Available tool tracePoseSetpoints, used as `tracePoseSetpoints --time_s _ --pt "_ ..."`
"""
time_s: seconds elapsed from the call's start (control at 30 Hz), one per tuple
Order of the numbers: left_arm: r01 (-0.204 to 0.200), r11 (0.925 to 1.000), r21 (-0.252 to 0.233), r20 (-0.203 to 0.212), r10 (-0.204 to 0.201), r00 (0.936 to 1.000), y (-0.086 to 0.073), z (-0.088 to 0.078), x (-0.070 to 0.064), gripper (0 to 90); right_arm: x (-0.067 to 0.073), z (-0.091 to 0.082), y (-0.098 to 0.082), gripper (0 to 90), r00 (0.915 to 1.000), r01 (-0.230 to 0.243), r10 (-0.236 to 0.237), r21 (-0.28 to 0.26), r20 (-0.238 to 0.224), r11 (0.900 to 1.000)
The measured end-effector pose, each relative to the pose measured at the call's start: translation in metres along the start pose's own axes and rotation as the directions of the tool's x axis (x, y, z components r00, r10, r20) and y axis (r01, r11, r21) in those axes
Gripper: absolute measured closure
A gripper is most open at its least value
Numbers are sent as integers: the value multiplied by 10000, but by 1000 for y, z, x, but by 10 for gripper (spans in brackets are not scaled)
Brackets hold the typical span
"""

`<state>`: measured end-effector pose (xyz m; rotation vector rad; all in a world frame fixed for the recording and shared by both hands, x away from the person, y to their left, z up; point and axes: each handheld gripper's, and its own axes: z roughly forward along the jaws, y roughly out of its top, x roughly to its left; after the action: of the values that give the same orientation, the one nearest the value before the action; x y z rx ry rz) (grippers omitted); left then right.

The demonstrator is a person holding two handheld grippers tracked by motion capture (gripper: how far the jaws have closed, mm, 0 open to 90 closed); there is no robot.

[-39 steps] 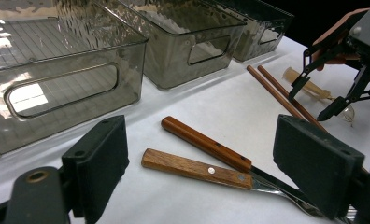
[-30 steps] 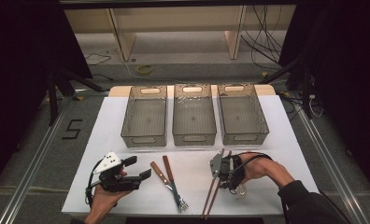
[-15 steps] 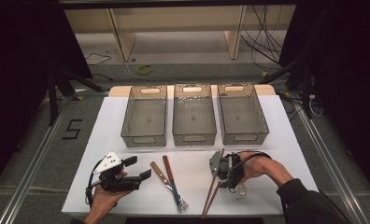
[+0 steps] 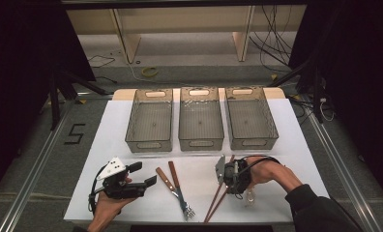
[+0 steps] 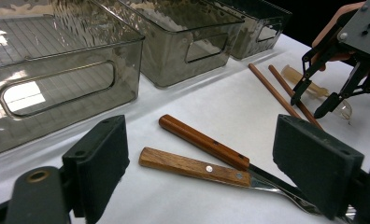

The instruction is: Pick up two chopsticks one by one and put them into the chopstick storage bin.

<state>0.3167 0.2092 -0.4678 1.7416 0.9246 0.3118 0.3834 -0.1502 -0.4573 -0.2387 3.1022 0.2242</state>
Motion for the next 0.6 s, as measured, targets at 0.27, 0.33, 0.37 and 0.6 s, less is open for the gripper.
tracePoseSetpoints --time_s 0.27,0.33,0.37,0.6 --pt "-14 10000 19 2 14 10000 0 0 0 176 -2 -1 -3 653 10000 -29 29 8 -20 10000" --pt "-19 10000 23 3 19 10000 0 0 0 176 -2 -1 -3 656 10000 -14 14 9 -28 10000" --pt "-15 10000 23 2 15 10000 0 0 0 176 -2 -1 -3 658 10000 -24 24 11 -32 10000" --pt "-10 10000 29 9 10 10000 0 0 0 177 -3 -1 -5 690 10000 -24 24 59 -69 10000"
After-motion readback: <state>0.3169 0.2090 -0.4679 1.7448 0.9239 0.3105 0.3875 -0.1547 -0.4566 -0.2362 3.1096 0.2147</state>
